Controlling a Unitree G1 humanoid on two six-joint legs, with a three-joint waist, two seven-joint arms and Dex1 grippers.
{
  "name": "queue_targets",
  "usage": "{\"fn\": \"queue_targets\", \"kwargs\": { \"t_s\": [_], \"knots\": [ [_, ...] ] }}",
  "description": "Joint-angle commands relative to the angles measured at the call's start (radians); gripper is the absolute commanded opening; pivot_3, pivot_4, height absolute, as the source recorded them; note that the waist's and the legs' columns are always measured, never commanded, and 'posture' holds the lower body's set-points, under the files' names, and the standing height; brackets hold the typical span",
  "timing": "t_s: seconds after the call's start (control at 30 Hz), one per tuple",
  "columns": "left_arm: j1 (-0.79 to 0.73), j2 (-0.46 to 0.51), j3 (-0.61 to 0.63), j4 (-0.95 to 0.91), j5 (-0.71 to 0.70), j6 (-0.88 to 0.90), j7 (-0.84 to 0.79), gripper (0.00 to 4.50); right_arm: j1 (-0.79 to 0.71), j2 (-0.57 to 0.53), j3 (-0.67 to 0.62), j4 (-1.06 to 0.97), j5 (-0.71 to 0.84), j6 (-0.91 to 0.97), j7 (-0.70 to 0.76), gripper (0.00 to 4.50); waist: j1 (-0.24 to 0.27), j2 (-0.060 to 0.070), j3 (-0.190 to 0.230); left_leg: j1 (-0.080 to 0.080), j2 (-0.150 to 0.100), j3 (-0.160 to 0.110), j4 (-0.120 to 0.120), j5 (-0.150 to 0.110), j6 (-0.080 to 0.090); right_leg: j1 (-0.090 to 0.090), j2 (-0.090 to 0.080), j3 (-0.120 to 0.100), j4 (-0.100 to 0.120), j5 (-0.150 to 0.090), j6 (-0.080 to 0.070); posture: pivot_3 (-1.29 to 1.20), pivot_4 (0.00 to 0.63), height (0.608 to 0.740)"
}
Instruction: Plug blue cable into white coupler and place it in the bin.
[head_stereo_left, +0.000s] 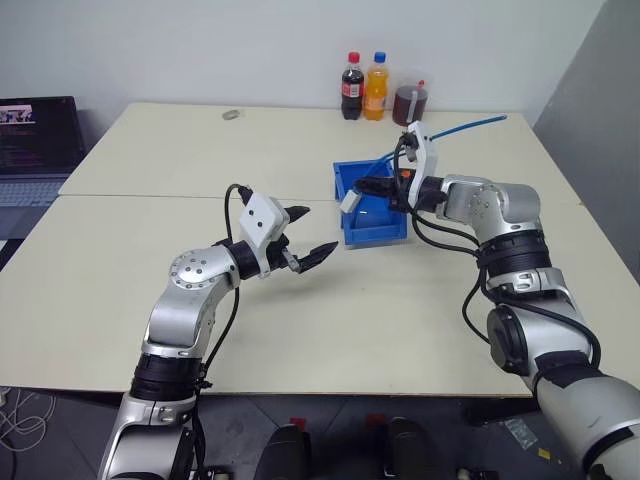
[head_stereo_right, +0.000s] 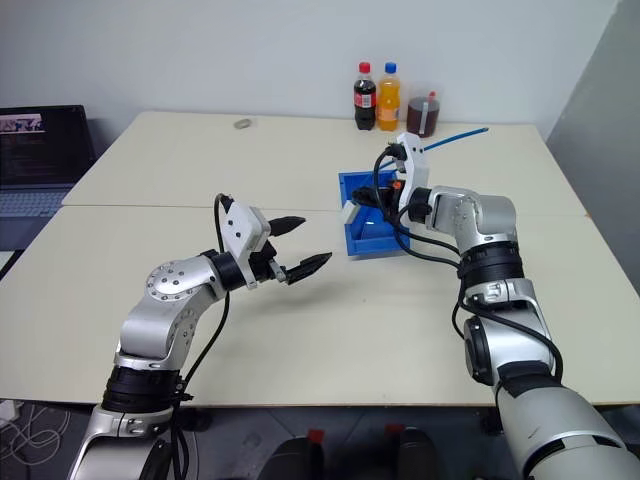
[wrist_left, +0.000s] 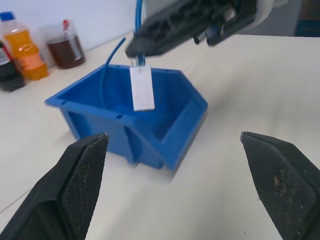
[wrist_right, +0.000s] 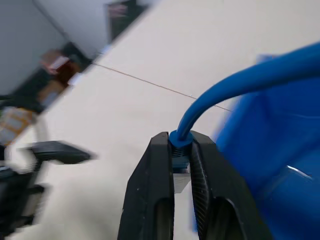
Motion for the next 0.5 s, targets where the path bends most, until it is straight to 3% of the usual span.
{"fn": "queue_targets", "kwargs": {
  "t_s": [0.03, 0.23, 0.47, 0.5],
  "knots": [
    [0.001, -0.018, 0.001, -0.085, -0.018, 0.02, 0.056, 4.5, -0.109, 0.012, -0.044, 0.224, -0.036, -0.145, -0.063, 1.51, -0.001, 0.0, 0.0, -0.001, 0.0, 0.0, 0.0, 0.0, 0.0, -0.001, 0.0, -0.001, 0.0, 0.0, 0.0, 0.0, 0.15, 0.74],
    [0.015, -0.019, 0.003, -0.114, -0.028, 0.042, 0.091, 4.5, -0.161, 0.012, -0.047, 0.379, -0.089, -0.275, -0.09, 2.95, -0.003, 0.0, 0.0, -0.007, 0.0, 0.001, 0.0, 0.0, 0.0, -0.008, 0.0, 0.001, 0.001, 0.0, 0.0, 0.0, 0.15, 0.74],
    [0.012, -0.021, -0.01, -0.109, -0.035, 0.052, 0.096, 4.5, -0.185, 0.005, -0.054, 0.403, -0.117, -0.328, -0.08, 4.48, -0.003, 0.0, 0.0, -0.007, 0.0, 0.001, 0.0, 0.0, 0.0, -0.008, 0.0, 0.0, 0.001, 0.0, 0.0, 0.0, 0.15, 0.74],
    [0.007, -0.023, -0.013, -0.102, -0.032, 0.048, 0.097, 4.5, -0.185, 0.004, -0.052, 0.397, -0.122, -0.331, -0.075, 4.48, -0.003, 0.0, 0.0, -0.007, 0.0, 0.001, 0.0, 0.0, 0.0, -0.008, 0.0, 0.0, 0.001, 0.0, 0.0, 0.0, 0.15, 0.74]
  ]
}}
